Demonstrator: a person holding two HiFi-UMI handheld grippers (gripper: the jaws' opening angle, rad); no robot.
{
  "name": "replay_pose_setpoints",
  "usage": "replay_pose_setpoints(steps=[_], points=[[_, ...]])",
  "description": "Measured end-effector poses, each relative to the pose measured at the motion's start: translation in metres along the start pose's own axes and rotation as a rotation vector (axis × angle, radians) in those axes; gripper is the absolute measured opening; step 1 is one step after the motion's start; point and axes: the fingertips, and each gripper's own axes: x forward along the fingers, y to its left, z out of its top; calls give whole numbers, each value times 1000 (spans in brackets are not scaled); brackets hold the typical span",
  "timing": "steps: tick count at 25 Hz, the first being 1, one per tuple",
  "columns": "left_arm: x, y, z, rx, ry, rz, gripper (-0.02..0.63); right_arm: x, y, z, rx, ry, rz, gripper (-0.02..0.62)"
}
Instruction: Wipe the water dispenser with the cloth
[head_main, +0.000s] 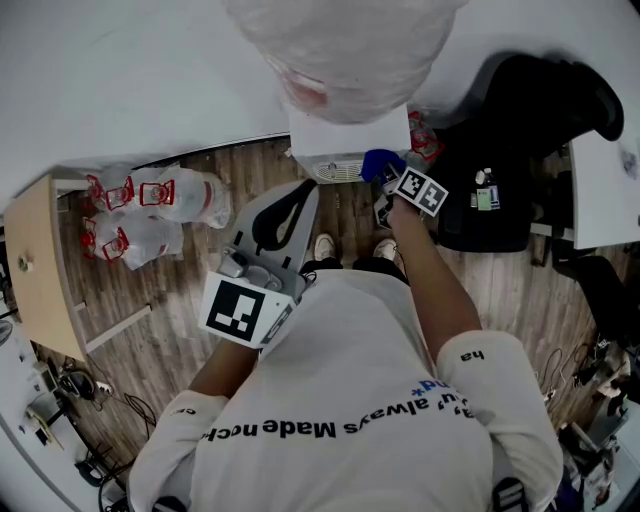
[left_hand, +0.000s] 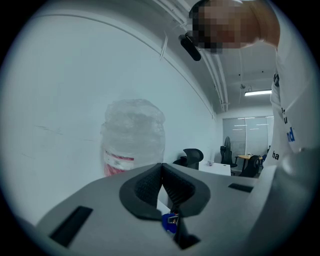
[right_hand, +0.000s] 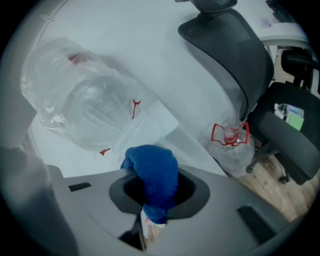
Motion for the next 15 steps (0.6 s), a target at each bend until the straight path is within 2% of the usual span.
replay_pose_setpoints(steps=[11,15], points=[[26,-23,0,0,-2,-10,18,-16,-35,27,12,-24,-24,74],[34,-29,-2,-2,4,-8,18,-18,-45,36,-52,-2,-32,74]])
